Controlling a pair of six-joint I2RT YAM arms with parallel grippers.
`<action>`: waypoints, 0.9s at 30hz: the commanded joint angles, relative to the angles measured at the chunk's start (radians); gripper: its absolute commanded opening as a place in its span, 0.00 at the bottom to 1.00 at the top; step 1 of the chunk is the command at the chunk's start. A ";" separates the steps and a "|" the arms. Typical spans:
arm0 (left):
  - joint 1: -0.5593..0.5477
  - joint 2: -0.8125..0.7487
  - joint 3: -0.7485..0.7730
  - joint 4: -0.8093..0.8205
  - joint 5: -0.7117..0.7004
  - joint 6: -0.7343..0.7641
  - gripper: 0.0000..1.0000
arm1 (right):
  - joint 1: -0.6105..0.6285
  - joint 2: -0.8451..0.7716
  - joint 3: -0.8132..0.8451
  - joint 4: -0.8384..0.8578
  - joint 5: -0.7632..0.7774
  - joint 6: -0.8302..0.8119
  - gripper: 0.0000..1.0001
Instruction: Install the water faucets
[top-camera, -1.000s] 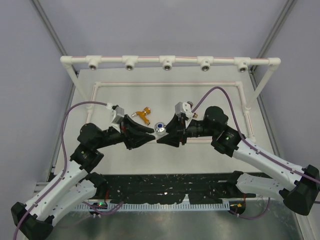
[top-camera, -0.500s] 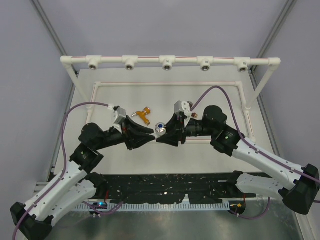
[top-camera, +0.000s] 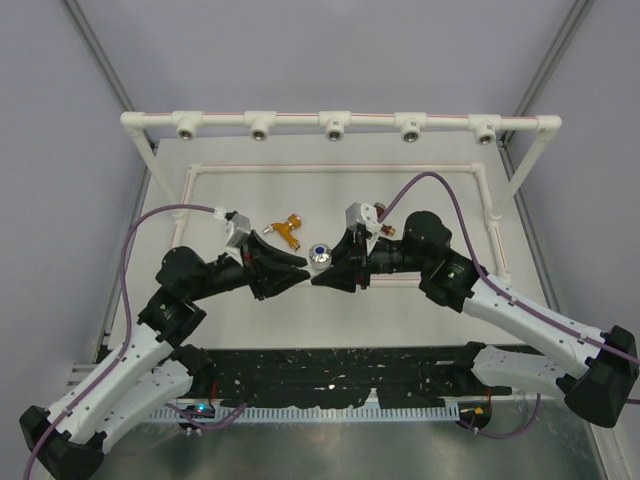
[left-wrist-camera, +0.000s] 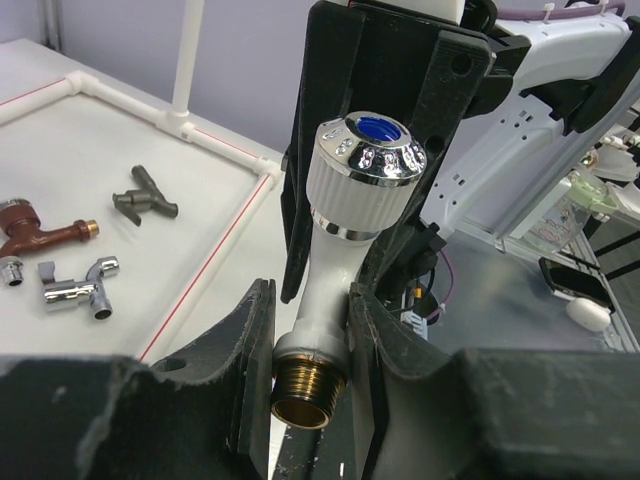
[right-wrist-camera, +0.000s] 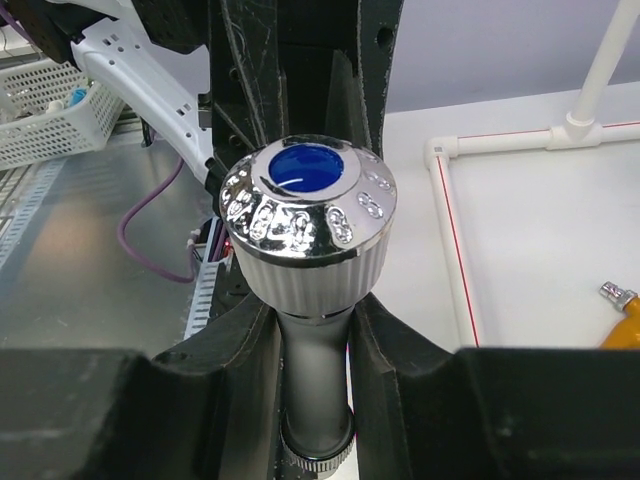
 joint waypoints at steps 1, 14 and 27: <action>-0.002 -0.010 0.079 -0.114 -0.112 0.075 0.42 | -0.006 -0.030 0.014 0.024 0.035 -0.007 0.05; 0.177 0.091 0.398 -0.772 -0.739 0.260 1.00 | -0.141 -0.280 -0.121 -0.160 0.641 -0.053 0.05; 0.435 0.407 0.797 -0.817 -0.967 0.364 0.99 | -0.158 -0.450 -0.172 -0.214 0.881 -0.081 0.05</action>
